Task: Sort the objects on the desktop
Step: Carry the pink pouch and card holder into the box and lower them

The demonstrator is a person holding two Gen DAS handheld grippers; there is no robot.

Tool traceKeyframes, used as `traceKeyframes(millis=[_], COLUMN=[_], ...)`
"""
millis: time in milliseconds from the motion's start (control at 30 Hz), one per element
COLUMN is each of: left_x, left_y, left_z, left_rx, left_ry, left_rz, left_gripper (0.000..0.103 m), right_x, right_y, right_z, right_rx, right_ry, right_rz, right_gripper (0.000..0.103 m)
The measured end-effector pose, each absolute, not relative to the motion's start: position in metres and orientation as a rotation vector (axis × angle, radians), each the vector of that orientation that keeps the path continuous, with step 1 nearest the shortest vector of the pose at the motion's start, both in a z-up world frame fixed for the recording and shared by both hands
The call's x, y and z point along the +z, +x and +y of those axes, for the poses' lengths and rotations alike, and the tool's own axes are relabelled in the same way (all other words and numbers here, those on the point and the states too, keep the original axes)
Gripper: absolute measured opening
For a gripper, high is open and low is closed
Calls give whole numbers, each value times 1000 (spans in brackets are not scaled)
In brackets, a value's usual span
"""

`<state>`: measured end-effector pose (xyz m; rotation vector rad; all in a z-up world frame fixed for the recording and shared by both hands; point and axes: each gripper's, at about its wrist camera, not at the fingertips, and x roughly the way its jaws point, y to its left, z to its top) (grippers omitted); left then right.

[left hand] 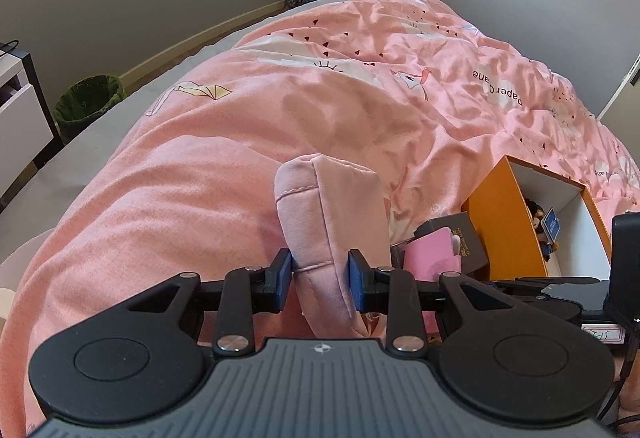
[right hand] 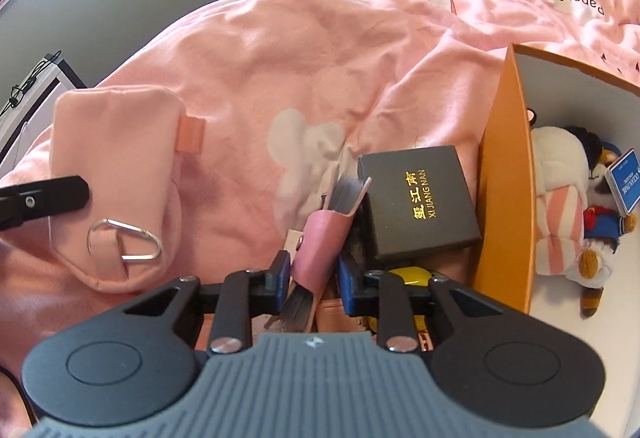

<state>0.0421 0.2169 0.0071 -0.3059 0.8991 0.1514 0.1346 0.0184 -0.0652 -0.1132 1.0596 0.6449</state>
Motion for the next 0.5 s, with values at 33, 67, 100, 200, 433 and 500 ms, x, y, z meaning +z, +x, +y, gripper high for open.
traceKeyframes(millis=[33, 67, 100, 200, 433, 500], left_x=[8, 9, 10, 15, 42, 52], left_y=[42, 42, 43, 43, 52, 58], left_z=[215, 213, 210, 201, 167, 152], left_rx=[147, 143, 140, 122, 25, -18], left_ry=[-305, -303, -300, -282, -232, -215], left_rz=[899, 896, 892, 877, 827, 808], left_gripper=[34, 34, 34, 34, 33, 33], right_x=[-63, -62, -59, -44, 10, 23], right_y=[133, 132, 131, 126, 115, 113], right_z=[16, 15, 13, 2, -43, -60], right_rx=[649, 654, 658, 675, 690, 675], right_ry=[-109, -106, -102, -78, -5, 7], right_rz=[1056, 1050, 1041, 987, 833, 794], right_gripper=[25, 24, 23, 22, 22, 22])
